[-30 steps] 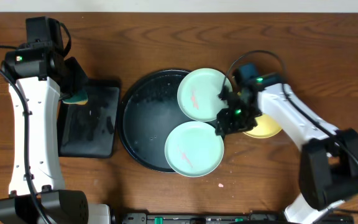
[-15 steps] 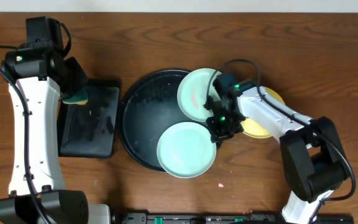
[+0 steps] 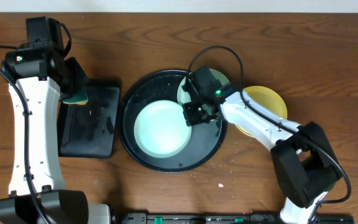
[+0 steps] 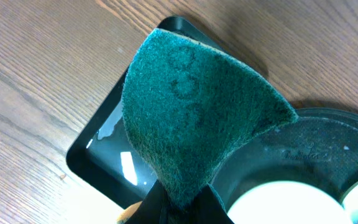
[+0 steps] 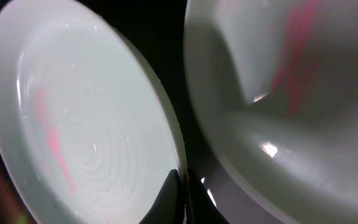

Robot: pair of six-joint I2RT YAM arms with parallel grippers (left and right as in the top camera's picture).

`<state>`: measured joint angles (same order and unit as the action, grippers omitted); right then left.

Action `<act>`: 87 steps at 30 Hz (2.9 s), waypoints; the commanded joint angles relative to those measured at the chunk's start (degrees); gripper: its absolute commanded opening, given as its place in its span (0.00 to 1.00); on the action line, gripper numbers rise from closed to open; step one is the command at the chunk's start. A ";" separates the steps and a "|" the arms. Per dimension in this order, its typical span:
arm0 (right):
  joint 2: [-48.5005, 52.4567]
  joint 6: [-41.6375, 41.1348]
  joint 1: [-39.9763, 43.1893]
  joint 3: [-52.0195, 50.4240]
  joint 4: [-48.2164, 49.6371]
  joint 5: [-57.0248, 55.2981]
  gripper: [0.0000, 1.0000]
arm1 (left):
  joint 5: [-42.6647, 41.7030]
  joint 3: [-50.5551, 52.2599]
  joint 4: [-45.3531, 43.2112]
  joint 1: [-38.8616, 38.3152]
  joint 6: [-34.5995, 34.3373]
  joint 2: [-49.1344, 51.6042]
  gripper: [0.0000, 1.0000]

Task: Clean dirty plates on tray and stack at the side
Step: 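Return right gripper to tray and grasp the lower green plate rim, then scrub the green plate with the sponge in the left gripper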

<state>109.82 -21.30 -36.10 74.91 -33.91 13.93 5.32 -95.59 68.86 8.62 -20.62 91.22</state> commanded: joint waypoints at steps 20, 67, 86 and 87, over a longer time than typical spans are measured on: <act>3.21 -7.43 -6.21 0.85 1.79 -10.64 0.17 | -3.87 2.93 -0.35 -0.81 -0.09 -0.55 0.07; 6.84 -11.47 -2.89 0.96 2.56 -5.90 0.01 | -3.82 43.06 -33.64 -25.86 -13.05 -0.55 0.07; 6.84 -11.21 -2.86 0.96 2.62 -5.49 0.01 | -28.26 49.18 -39.06 -27.21 12.70 -0.52 0.08; 6.84 -11.21 -2.86 0.96 2.62 -5.49 0.01 | -24.46 49.18 -39.47 -27.17 11.04 -0.52 0.08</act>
<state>114.91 -31.64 -39.59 75.26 -31.35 9.58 -20.23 -47.07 30.11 -18.46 -11.92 90.76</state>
